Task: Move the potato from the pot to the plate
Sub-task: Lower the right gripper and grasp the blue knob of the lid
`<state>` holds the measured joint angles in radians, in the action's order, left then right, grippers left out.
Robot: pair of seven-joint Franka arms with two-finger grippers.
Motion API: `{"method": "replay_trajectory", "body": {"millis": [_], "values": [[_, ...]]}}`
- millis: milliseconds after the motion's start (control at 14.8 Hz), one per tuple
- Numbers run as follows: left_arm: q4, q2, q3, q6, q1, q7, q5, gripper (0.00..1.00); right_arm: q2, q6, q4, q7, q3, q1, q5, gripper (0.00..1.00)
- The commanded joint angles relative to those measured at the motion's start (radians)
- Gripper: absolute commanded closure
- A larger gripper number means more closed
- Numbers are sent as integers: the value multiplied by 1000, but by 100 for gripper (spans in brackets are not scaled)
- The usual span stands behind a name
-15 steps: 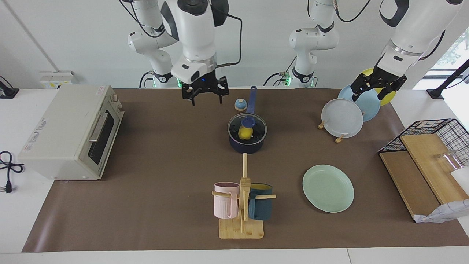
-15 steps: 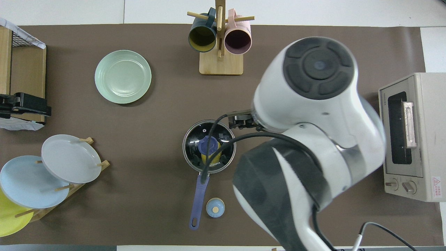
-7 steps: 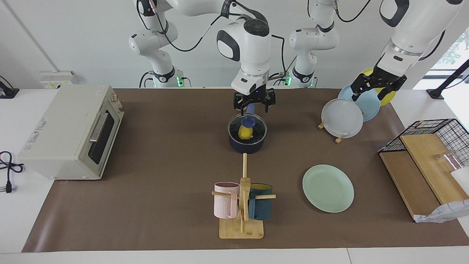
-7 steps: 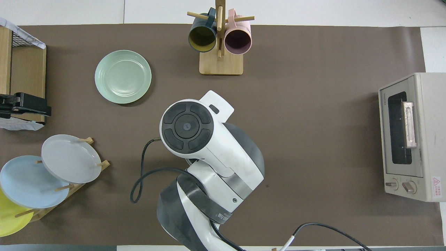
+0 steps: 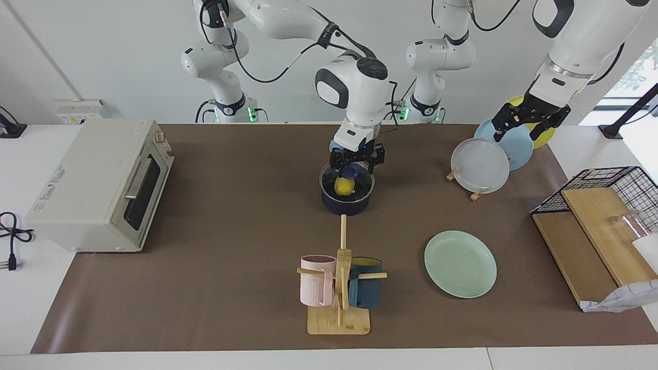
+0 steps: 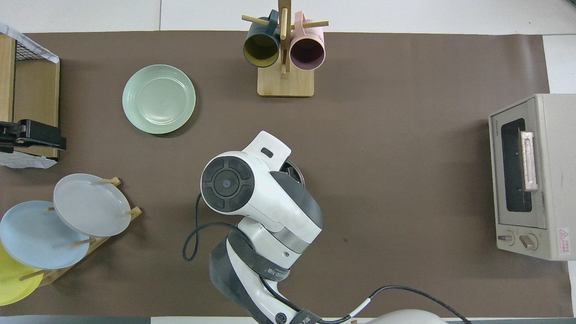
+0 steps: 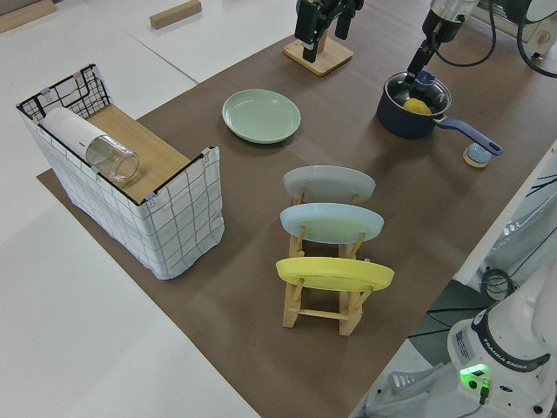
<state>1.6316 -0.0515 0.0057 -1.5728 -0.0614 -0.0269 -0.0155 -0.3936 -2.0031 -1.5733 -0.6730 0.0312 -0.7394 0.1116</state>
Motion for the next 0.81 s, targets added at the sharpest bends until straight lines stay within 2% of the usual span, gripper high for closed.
{"method": "replay_trajectory", "body": {"millis": [0,337,539,606,741], "values": [[14,-13,-9,5,9,-2,19,0,32,-8,-39,-5,3,8,11,0],[14,-13,-9,7,8,-2,19,0,44,-2,-63,-11,3,8,3,1],[14,-13,-9,7,9,-4,19,0,48,-3,-77,-13,3,6,3,5],[14,-13,-9,8,8,-4,19,0,48,-3,-79,-13,3,6,3,11],[14,-13,-9,7,8,-2,19,0,50,-2,-80,-13,3,6,3,13]]}}
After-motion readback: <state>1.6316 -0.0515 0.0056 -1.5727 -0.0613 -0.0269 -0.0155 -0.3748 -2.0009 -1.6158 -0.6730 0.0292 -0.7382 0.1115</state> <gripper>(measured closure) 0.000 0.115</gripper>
